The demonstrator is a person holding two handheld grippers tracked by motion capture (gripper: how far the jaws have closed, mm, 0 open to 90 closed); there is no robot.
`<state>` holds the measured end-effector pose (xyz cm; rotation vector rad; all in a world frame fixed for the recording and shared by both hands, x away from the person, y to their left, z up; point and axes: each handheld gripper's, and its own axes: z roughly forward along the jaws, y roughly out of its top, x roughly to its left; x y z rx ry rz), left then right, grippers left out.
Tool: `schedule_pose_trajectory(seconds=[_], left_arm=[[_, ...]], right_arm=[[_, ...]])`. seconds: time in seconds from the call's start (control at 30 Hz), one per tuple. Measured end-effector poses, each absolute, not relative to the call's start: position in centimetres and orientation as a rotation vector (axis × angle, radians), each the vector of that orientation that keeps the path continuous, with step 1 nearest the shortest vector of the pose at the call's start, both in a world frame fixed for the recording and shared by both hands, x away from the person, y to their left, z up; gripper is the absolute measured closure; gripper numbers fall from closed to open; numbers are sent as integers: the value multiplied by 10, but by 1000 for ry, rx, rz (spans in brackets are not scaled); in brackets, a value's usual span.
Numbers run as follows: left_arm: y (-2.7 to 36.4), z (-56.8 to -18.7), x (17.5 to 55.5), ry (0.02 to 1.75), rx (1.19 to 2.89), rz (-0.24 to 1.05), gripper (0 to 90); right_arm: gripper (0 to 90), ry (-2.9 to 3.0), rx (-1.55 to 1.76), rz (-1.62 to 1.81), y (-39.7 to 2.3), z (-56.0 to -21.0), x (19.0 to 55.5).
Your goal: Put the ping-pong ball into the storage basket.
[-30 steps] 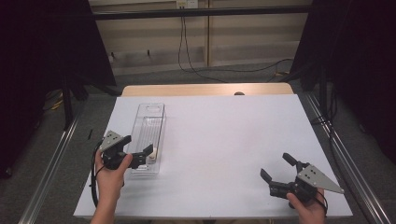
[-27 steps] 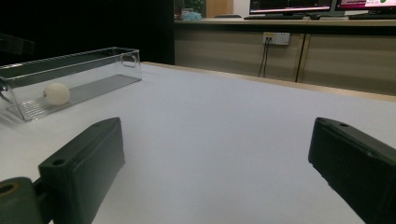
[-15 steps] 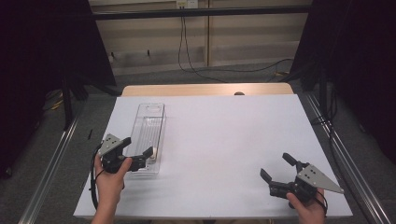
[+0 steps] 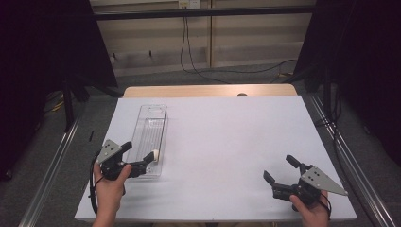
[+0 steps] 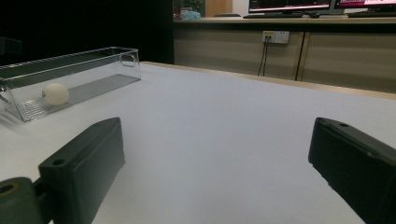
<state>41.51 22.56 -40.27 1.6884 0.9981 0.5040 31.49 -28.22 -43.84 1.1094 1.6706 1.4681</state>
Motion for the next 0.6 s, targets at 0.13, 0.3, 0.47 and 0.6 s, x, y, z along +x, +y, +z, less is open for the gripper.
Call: schedule_pose_trajectory(seconds=[0.13,0.3,0.47,0.6], left_arm=[[228,-405,411,1001,1685,510,36],[229,-407,407,993,1678,511,36],[229,-408,404,985,1672,504,35],[231,-408,401,984,1677,507,36]], right_arm=[[31,1669,1106,1467,-282,-439,315],[31,1672,1109,1467,-282,-439,316],[31,1676,1112,1465,-281,-439,316],[31,1672,1112,1464,-281,-440,316]])
